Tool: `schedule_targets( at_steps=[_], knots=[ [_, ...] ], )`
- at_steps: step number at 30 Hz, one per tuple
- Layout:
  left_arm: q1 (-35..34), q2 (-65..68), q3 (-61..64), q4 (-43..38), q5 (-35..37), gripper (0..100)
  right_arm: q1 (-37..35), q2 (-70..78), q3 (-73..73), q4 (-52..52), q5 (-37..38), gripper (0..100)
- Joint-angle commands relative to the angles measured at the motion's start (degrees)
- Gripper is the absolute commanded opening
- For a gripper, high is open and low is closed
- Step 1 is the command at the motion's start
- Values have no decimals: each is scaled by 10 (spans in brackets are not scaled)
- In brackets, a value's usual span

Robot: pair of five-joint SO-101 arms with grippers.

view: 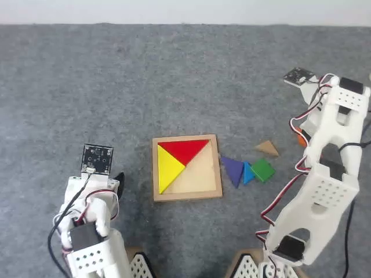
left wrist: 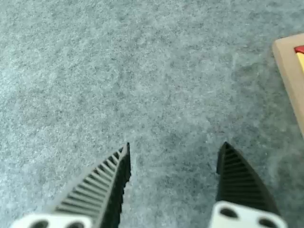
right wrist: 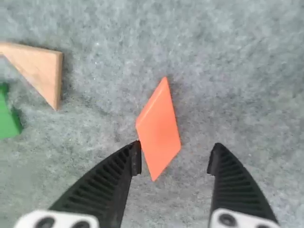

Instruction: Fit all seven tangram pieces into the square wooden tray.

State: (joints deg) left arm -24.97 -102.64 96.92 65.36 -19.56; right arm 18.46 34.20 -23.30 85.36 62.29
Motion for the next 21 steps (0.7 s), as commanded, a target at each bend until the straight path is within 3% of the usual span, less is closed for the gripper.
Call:
schedule_targets(
  at_steps=[1,13,16,19,21],
  knots=[
    [0,2,-4,-2,-6,281,2,-10,-27,46,29,265],
    [0,2,-4,-2,-6,281,19,13,2,48,70,275],
    [0,2,-4,-2,-6,281,29,38,2,45,11,275],
    [0,2,-4,-2,-6,281,42,54,4,17,-98,274],
    [0,2,-4,-2,-6,281,44,65,4,13,-123,274]
  ],
)
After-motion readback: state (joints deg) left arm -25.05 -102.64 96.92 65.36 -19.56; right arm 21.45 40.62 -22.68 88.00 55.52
